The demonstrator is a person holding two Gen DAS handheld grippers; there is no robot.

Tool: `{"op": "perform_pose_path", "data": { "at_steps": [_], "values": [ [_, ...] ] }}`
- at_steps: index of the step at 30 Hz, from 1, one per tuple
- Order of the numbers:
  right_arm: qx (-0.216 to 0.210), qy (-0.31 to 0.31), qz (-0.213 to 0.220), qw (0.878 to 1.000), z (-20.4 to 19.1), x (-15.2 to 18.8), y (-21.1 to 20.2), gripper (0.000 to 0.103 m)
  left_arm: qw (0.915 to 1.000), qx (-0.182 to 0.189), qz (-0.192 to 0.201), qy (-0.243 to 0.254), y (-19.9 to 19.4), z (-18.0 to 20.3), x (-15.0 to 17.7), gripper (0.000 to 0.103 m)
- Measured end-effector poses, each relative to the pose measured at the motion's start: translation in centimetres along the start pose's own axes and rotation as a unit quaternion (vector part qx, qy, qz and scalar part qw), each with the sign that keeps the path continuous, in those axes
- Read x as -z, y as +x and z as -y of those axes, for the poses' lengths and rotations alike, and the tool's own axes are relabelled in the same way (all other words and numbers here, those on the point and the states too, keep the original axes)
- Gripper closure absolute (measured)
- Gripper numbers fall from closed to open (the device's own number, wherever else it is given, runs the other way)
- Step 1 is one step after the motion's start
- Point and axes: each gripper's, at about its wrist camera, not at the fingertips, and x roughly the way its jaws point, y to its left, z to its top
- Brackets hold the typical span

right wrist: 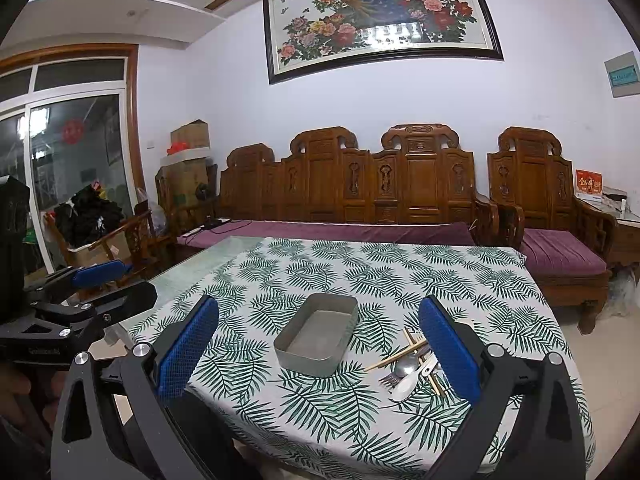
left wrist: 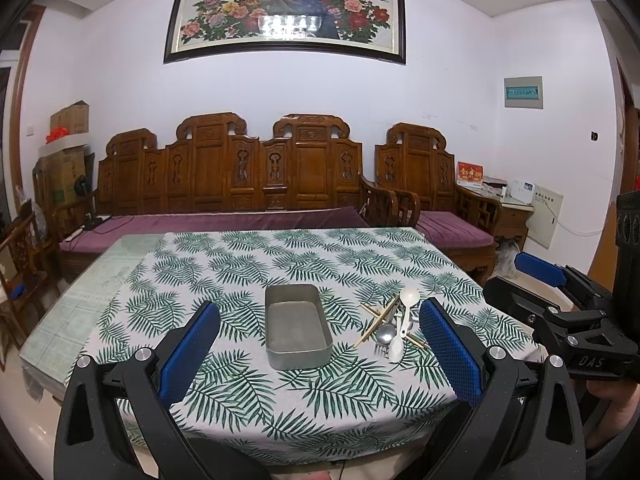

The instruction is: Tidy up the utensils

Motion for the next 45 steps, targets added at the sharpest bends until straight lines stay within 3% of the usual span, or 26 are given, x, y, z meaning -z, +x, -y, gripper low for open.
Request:
{"op": "perform_pose_path", "data": {
  "at_steps": [45],
  "values": [
    [0.000,0.000,0.001,1.000,0.2,-0.3,-0.3,0.003,1.0000,-0.002,-0.001,0.001,-1.1,-0.2,-0.8,0.006]
  ]
}}
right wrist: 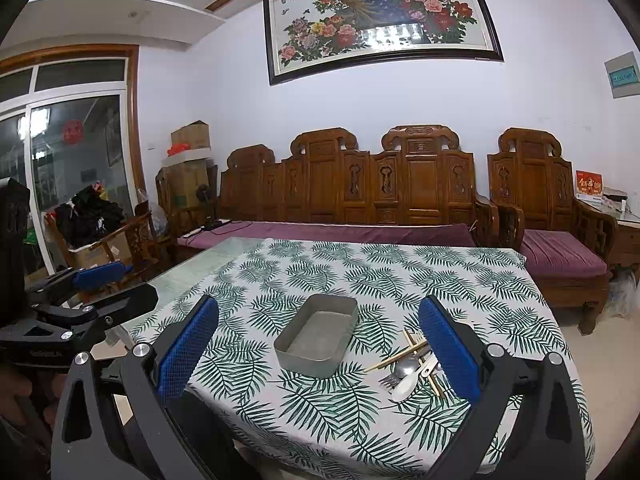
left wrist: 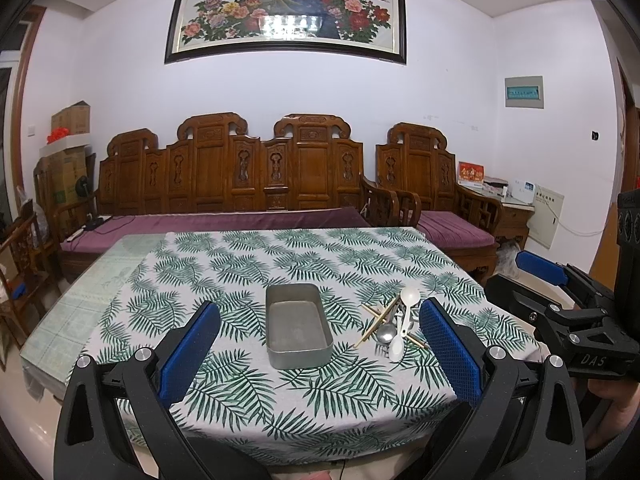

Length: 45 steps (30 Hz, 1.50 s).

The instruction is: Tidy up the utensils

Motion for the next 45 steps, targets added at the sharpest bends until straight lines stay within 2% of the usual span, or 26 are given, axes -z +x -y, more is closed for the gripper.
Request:
{"op": "perform_pose_path", "data": {
  "at_steps": [8,18,23,30,36,41,45],
  "values": [
    [0.005,0.002,-0.008,1.000,0.3,0.0,0.2,0.003,1.0000,-0.001,-0.009,-0.003,1.3,0.2,0.9,0.006],
    [0.032,0.016,-0.043,0.998,4.1,2.3,4.2,0.004,0.9979,0.005,-0.064,-0.006,6.8,-0.3,2.5,0.006],
    [0.050,0.024,-0.067,0.996,7.2,3.7,6.9,0.013,0.9962,0.009,-0.086,0.012,9.9,0.2,2.8,0.006],
    [0.073,0.041,-0.086,0.993,11.9,4.0,10.3,0.024,0.9931,0.036,-0.106,0.035,14.4,1.4,2.4,0.007],
    [0.093,0.054,-0.111,0.988,16.0,5.0,14.0,0.032,0.9874,0.069,-0.129,0.058,19.9,3.3,2.9,0.007],
    [0.101,0.071,-0.140,0.982,18.9,6.6,17.3,0.040,0.9799,0.090,-0.163,0.072,24.2,4.8,4.2,0.016],
    [0.106,0.077,-0.158,0.979,20.7,7.6,19.6,0.041,0.9732,0.104,-0.189,0.081,28.0,5.8,4.9,0.030]
  ]
}}
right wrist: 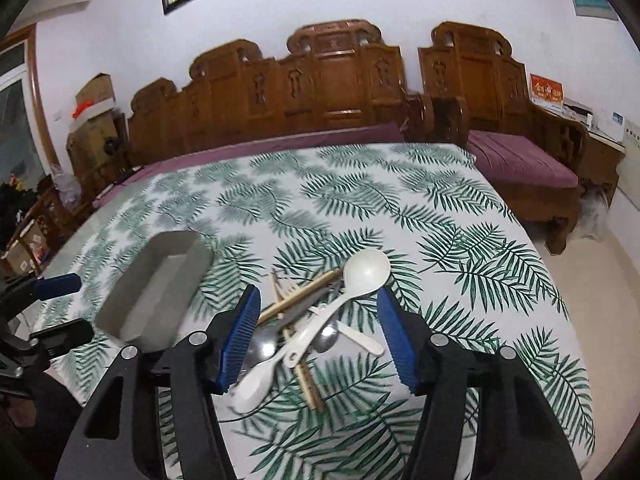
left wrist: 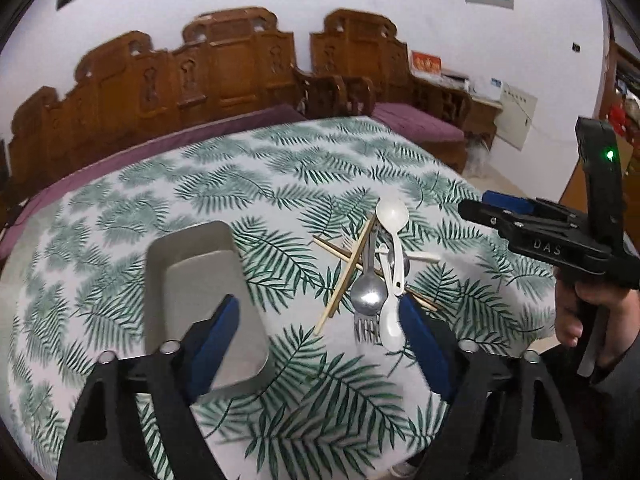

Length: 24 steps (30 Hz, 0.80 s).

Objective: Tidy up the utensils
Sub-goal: 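Grasp a wooden chopstick with the left tool while the right tool grasps the white plastic spoon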

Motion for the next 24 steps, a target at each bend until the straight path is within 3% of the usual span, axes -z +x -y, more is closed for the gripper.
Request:
{"op": "perform_pose_path", "data": {
  "at_steps": [3,6,7,13,19,24],
  "values": [
    [-0.003,0.009,-0.013,1.000,1.0,0.3,2.0,0.042,0.9996,0.012,-0.020,0.013,3.0,0.4,-0.5,0.041],
    [-0.007,0.013,-0.035,0.999,1.4,1.3,3.8,0.044,0.9987,0.023,-0.039,0.022,5.2,1.0,-0.5,0.045],
    [-0.009,0.015,-0.040,0.999,1.6,1.5,4.2,0.045,0.9982,0.027,-0.047,0.025,6.1,1.2,-0.4,0.054],
    [-0.014,0.029,-0.072,0.997,2.4,2.2,6.9,0.053,0.9949,0.045,-0.089,0.013,11.1,1.1,-0.8,0.075],
    [-0.021,0.036,-0.085,0.996,2.8,2.2,8.3,0.054,0.9915,0.050,-0.119,0.018,15.0,1.2,-1.2,0.087],
    [-0.023,0.026,-0.091,0.995,2.5,2.0,9.0,0.054,0.9897,0.047,-0.134,0.019,16.8,1.0,-1.2,0.090]
  ]
}}
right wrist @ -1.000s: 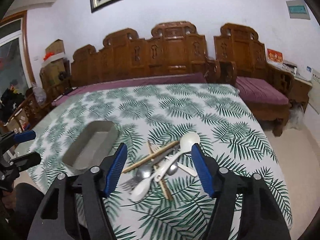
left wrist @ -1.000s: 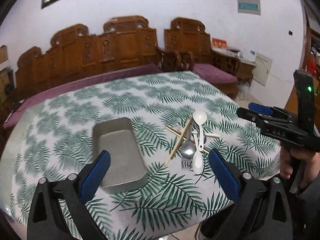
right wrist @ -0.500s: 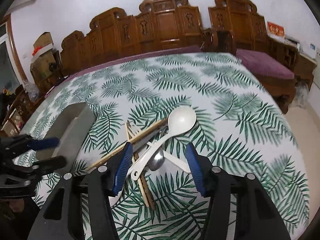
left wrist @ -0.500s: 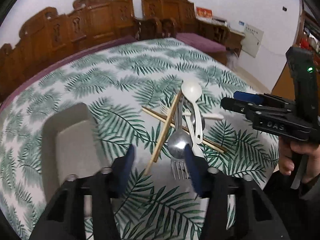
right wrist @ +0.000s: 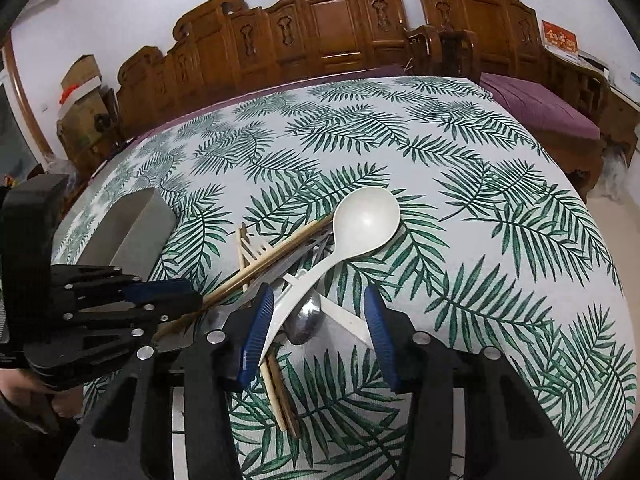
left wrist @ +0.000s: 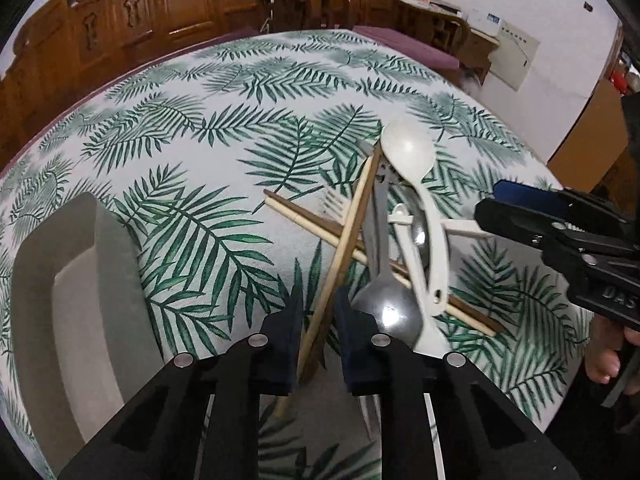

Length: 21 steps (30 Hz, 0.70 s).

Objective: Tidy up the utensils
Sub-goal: 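Grasp a wooden chopstick with the left tool while the right tool grasps the white plastic spoon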

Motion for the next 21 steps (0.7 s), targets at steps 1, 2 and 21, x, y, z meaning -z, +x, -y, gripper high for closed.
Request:
{"op": "perform_pose_path", "data": {
  "at_steps": [1,2,21],
  "values": [
    [0.000,0.000,-0.002,1.000,0.0,-0.1,0.2,0.054,1.0000,0.000,-0.002,-0.002,0.3,-0.2,0.0,0.092],
    [0.000,0.001,-0.005,1.000,0.0,-0.1,0.4,0.054,1.0000,0.002,-0.001,-0.006,0.5,-0.4,-0.1,0.092],
    [0.016,-0.007,-0.032,0.999,-1.3,-0.1,2.9,0.054,0.9999,0.003,0.008,0.010,0.7,-0.3,-0.3,0.099]
  ]
}}
